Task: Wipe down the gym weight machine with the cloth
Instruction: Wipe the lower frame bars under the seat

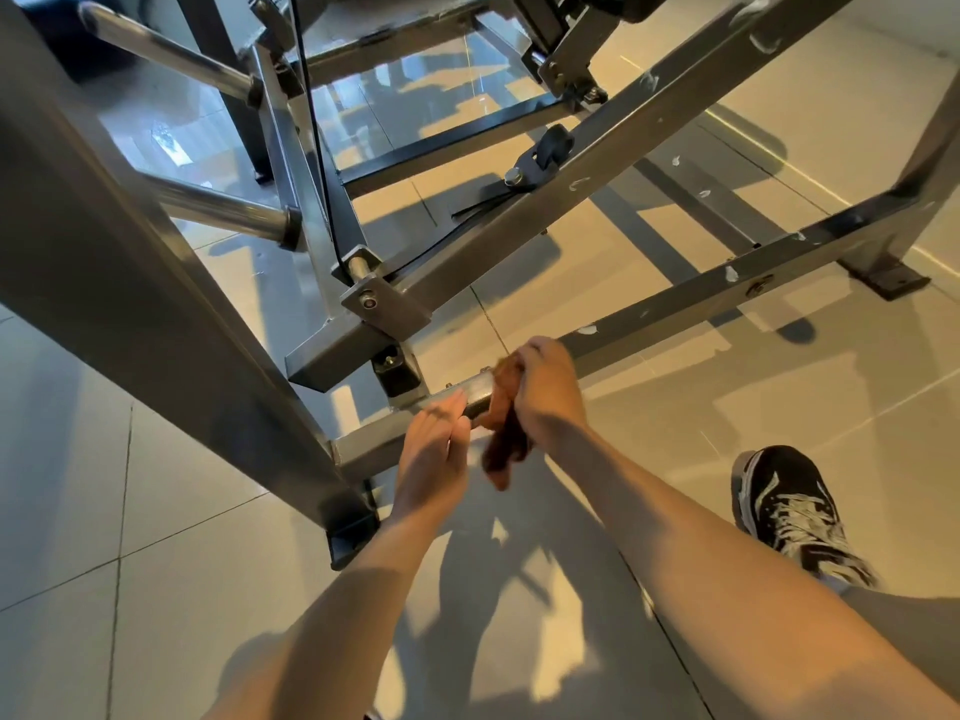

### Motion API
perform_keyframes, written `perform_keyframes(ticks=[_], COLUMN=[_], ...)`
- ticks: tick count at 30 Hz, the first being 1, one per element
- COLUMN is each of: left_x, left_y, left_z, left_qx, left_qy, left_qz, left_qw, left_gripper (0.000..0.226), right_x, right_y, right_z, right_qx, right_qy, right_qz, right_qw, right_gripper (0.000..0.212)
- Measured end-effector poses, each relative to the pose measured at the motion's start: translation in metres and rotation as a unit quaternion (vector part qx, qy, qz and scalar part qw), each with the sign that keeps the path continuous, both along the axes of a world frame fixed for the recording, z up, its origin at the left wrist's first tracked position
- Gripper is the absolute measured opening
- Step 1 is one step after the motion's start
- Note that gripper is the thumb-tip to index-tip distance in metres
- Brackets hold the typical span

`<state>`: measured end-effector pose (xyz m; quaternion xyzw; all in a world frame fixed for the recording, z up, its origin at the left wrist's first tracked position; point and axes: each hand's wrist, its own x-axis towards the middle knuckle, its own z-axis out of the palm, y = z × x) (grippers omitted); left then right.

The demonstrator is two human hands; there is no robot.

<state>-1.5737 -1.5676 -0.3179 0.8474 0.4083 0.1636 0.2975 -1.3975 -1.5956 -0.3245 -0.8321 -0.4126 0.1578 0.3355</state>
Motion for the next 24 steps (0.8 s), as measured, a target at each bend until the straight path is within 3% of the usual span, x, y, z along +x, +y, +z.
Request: perform_keyframes(ticks=[1, 3, 6, 9, 11, 13, 15, 17, 19, 20, 22, 24], left_x=[-0.002, -0.002, 0.007, 0.01, 0.011, 0.013, 0.016, 0.019, 0.019, 0.019, 0.02, 0.021], left_y=[0.0, -0.002, -0.002, -0.002, -0.004, -0.005, -0.004, -0.004, -0.006, -0.008, -0.01, -0.011], left_z=[-0.001, -0.001, -0.009, -0.011, -0.01, -0.007, -0.008, -0.007, -0.005, -0.005, -0.007, -0.013], left_qx=[0.006, 0.028, 0.042, 0.025, 0.029, 0.021, 0.019, 0.032, 0.042, 0.039, 0.013, -0.007], left_qy=[-0.012, -0.043, -0.008, 0.074, 0.094, 0.095, 0.094, 0.081, 0.073, 0.067, 0.049, 0.036], left_qz=[0.004, 0.012, 0.037, 0.058, 0.049, 0.057, 0.06, 0.059, 0.068, 0.076, 0.09, 0.099], left_qw=[1.0, 0.999, 0.998, 0.995, 0.994, 0.994, 0.994, 0.994, 0.994, 0.994, 0.995, 0.994], left_gripper=[0.054, 0.047, 0.034, 0.037, 0.037, 0.042, 0.045, 0.044, 0.044, 0.044, 0.044, 0.043], right_x=[-0.016, -0.042, -0.028, 0.006, 0.024, 0.026, 0.008, -0.011, -0.013, -0.008, 0.012, 0.027], right_y=[0.002, 0.003, 0.007, 0.001, -0.005, 0.0, 0.021, 0.039, 0.039, 0.031, 0.009, -0.004], right_z=[0.002, -0.006, -0.02, -0.008, -0.002, 0.001, 0.009, 0.011, 0.009, 0.007, 0.001, -0.003], right_qx=[0.002, -0.002, -0.052, -0.041, -0.012, -0.068, -0.155, -0.221, -0.23, -0.194, -0.074, -0.025], right_qy=[0.004, -0.071, -0.152, -0.135, -0.096, -0.085, -0.106, -0.147, -0.18, -0.184, -0.131, -0.089], right_qz=[0.061, 0.172, 0.233, 0.151, 0.049, 0.029, 0.125, 0.251, 0.312, 0.308, 0.21, 0.111], right_qw=[0.998, 0.982, 0.959, 0.978, 0.994, 0.994, 0.974, 0.931, 0.904, 0.913, 0.966, 0.989], right_gripper=[0.02, 0.035, 0.045, 0.022, 0.028, 0.033, 0.038, 0.045, 0.048, 0.042, 0.027, 0.027])
